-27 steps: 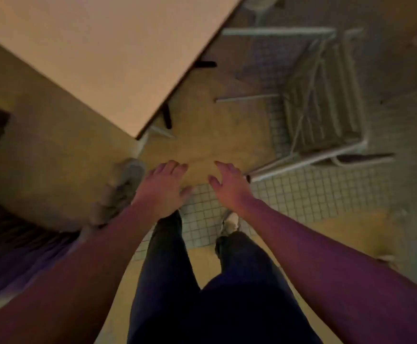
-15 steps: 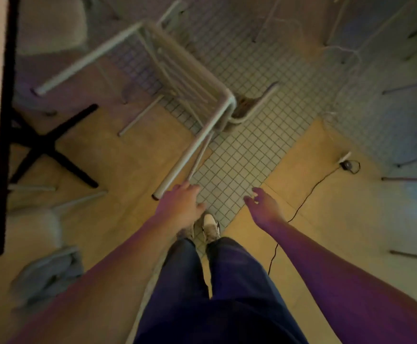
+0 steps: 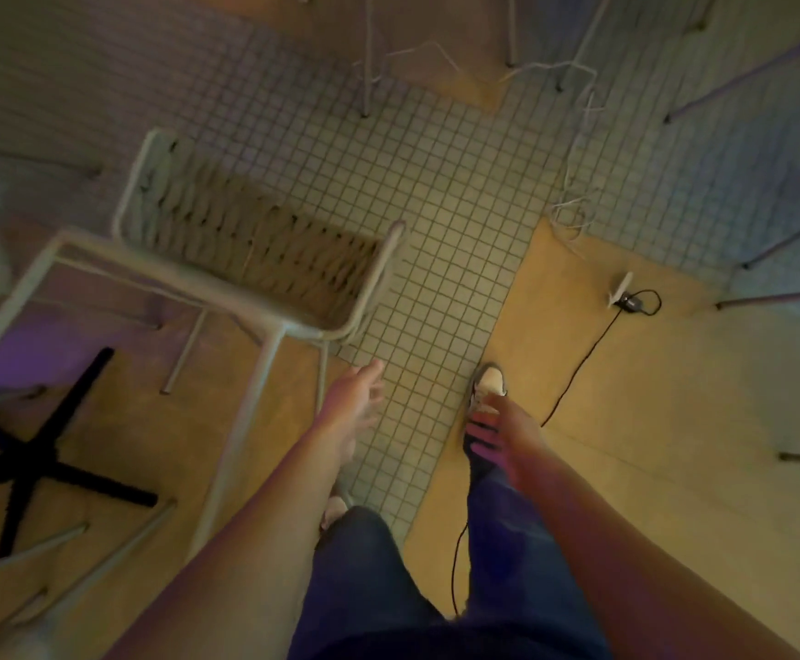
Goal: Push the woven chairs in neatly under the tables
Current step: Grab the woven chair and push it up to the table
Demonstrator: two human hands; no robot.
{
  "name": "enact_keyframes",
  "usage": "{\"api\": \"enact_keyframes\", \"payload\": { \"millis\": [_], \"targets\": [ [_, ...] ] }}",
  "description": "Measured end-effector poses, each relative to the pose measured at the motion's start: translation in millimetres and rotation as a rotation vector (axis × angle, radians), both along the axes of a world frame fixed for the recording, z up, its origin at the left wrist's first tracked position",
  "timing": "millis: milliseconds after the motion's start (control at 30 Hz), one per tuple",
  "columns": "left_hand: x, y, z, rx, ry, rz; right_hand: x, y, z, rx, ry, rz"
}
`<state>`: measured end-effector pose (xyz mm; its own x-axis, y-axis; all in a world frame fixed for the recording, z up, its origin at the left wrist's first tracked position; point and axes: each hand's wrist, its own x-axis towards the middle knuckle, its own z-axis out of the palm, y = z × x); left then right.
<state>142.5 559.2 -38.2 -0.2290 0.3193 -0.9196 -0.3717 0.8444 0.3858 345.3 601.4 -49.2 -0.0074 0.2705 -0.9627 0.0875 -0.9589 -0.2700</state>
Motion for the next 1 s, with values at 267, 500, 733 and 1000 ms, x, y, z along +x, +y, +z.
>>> {"api": "enact_keyframes", "payload": {
  "millis": [267, 500, 733, 1000],
  "targets": [
    [-9.8, 124.7, -5.3, 0.029, 0.374, -0.172, 22.7, 210.9, 2.2, 0.324, -0.215, 0.762],
    [-67.6, 243.9, -34.1, -0.052, 0.371, 0.161, -66.9, 400.2, -21.8, 0.438, -0.141, 0.999],
    [-126.2, 332.6, -25.3, -0.1, 0.118, 0.871, -202.7, 533.6, -25.6, 0.351, -0.04, 1.04],
    [-149.5, 378.5, -44.9, -0.094, 0.169, 1.432, -341.0, 604.6, -49.1, 0.372, 0.106, 1.57]
  ]
}}
